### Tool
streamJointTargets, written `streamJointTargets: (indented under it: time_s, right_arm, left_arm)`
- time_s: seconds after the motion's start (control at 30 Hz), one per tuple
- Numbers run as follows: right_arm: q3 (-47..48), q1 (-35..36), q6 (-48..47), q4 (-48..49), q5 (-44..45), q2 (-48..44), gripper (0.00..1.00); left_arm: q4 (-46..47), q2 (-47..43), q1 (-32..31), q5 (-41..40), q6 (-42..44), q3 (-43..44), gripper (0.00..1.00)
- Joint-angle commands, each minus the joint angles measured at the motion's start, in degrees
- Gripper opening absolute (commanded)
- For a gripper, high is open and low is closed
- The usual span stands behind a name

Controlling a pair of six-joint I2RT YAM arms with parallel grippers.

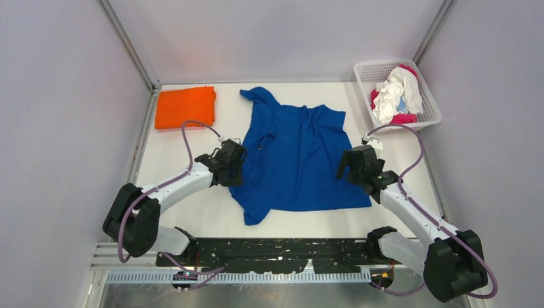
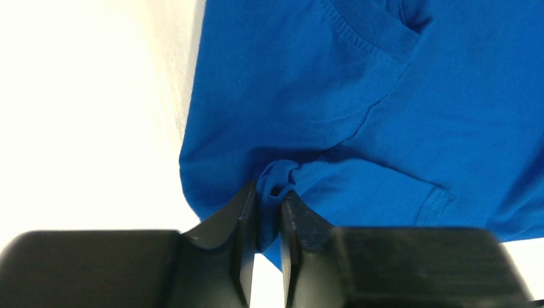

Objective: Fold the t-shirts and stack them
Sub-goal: Flatten out the tshirt

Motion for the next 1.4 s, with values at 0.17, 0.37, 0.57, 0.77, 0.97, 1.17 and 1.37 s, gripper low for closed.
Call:
streamJointTargets:
  time_s: [0.17,0.37,0.57,0.77,0.97,1.17,1.37]
  right_arm:
    - [0.4,-0.1,1.2,-1.7,3.4,-1.7,0.95]
    - [-0.7,-2.2,6.5,-9.7,7.0,-6.7,0.95]
    - [-4.8,-8.1,8.9,-14.9,2.3,-13.1,0.96]
    - [-8.3,-8.6,12.4,-14.6,-2.9,-14.8,0.95]
    - [-9.7,-8.6,14.0,-10.7,-3.2,-10.9,0.97]
    - [-10.6,-8.6,13.6,-4.0,-4.0,-3.9,0.94]
    - [-10.8,-8.6,12.5,2.3,-6.3,0.8,0.67]
  left_arm:
    - [-1.8,-7.8,-1.0,-2.4,1.9,2.1,0.00]
    - [2.8,-19.0,-1.0,2.7,2.7,-0.5,0.00]
    - [9.3,-30.0,-1.0,8.7,3.4,-5.9,0.00]
    - [12.7,-37.9,-1.0,12.4,2.6,-11.1,0.00]
    - [7.1,-41.7,-1.0,10.1,1.8,-14.5,0.00]
    - [1.2,-45.6,-1.0,3.3,-0.6,-19.4,0.00]
    - [2.8,-48.5,-1.0,2.5,-2.5,-22.8,0.00]
